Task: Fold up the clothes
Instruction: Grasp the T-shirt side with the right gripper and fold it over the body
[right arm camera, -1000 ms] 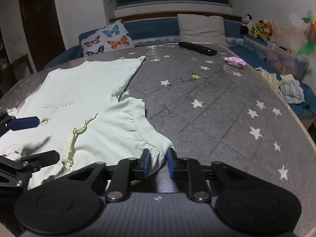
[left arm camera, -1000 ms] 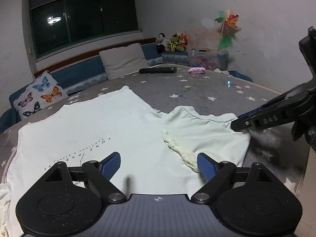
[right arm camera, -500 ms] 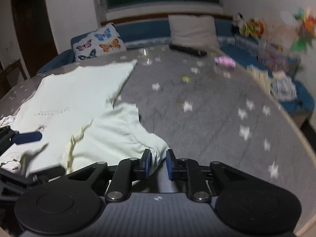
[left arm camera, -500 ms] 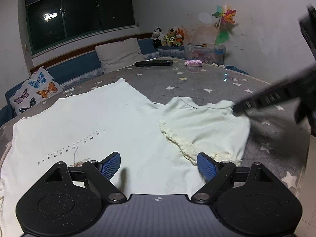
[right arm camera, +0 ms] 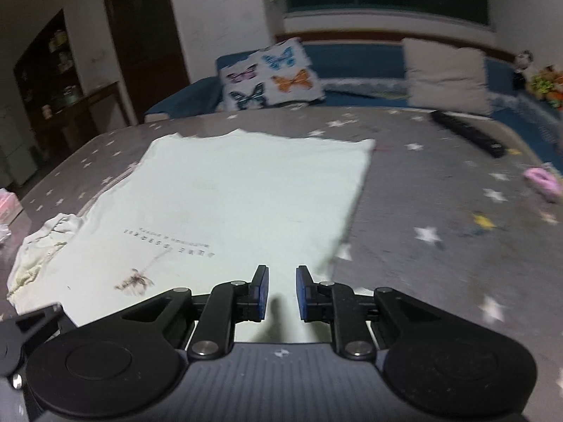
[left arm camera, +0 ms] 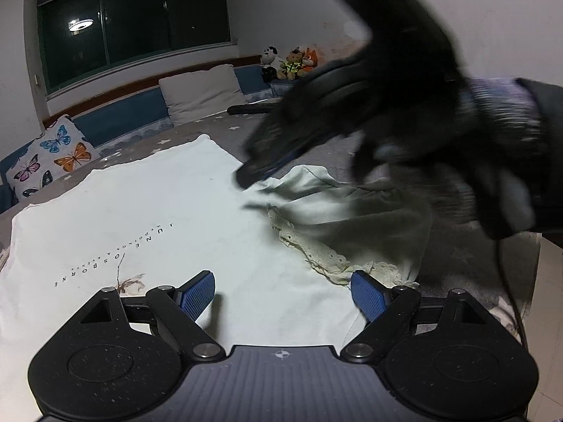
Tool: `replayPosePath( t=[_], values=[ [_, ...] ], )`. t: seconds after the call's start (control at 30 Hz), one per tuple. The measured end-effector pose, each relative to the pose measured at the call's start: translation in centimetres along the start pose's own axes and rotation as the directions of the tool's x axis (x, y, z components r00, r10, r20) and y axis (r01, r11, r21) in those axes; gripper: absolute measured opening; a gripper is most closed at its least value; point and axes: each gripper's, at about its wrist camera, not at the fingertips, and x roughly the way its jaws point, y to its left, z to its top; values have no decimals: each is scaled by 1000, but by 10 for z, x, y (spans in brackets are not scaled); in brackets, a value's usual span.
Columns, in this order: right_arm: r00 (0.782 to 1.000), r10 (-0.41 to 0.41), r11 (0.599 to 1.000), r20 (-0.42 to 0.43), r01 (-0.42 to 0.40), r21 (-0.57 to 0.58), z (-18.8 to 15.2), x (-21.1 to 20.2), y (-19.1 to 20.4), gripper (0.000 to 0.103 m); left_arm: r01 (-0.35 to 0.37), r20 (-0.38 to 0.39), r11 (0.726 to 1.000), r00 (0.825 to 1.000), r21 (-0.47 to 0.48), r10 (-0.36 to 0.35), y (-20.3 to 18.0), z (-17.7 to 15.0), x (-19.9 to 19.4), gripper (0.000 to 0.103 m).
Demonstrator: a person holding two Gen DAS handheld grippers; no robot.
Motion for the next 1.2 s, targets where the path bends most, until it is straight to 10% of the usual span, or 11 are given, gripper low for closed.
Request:
replayPosePath(
  t=[0.6, 1.0, 1.2],
  values=[
    [997, -69, 995, -28, 70, 64, 13, 35, -31, 12, 31, -5, 999, 1000, -17, -31, 5, -1, -2, 87],
    [983, -184, 979, -7, 184, 87, -35, -58, -48, 44, -12, 14, 999, 1000, -30, 13, 11, 6, -12, 89],
    [977, -213, 960, -29, 215, 178, -71, -83, -55, 44, -50, 29, 998, 998, -34, 51, 16, 14, -14, 91]
  ],
)
